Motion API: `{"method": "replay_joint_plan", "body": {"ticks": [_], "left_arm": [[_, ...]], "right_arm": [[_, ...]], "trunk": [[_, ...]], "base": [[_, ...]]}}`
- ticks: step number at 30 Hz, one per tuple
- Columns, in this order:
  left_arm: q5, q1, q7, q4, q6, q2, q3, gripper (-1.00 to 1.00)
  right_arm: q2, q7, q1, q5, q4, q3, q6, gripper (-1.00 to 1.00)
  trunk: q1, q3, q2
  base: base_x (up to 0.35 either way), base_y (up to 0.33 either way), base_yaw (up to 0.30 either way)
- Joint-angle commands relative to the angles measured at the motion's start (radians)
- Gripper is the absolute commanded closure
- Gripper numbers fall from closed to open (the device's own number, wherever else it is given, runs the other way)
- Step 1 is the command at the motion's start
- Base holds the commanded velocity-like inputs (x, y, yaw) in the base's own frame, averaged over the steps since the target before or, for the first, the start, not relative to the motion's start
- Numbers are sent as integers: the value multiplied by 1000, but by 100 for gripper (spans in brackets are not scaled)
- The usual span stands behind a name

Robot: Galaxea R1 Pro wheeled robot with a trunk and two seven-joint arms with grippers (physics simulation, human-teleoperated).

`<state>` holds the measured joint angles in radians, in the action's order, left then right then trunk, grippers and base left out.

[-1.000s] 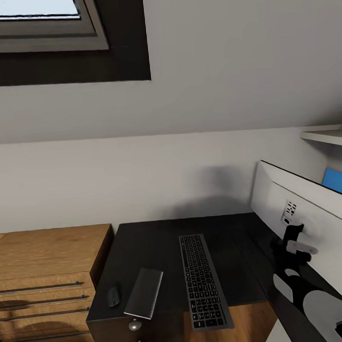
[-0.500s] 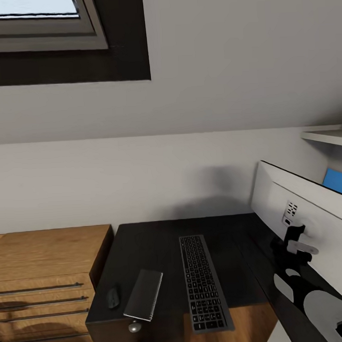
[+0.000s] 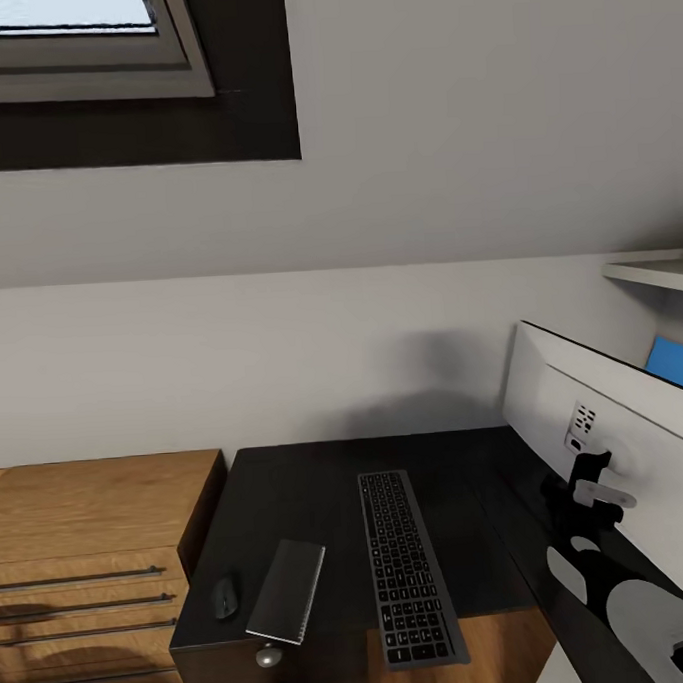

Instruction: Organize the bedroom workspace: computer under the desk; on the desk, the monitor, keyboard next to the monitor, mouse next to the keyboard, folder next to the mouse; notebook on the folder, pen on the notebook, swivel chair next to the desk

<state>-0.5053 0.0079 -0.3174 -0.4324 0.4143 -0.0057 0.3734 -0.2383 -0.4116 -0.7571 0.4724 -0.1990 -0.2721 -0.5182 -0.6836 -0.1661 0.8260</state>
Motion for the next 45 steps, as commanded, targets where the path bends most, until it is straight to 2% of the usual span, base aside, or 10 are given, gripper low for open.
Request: {"method": "replay_joint_plan", "body": {"ticks": [1,45], "left_arm": [[-7,0,-8,-2,3,1,8,-100],[-6,0,-11,0,3,1,7,-100]], "right_arm": [[-1,-5,-1,6,0,-9,-2,-100],[-7,-6,-1,6,0,-7,-2,-100]], "trunk": [[0,-1,1],[0,-1,1]], "base": [[0,0,0],[8,0,0]]}}
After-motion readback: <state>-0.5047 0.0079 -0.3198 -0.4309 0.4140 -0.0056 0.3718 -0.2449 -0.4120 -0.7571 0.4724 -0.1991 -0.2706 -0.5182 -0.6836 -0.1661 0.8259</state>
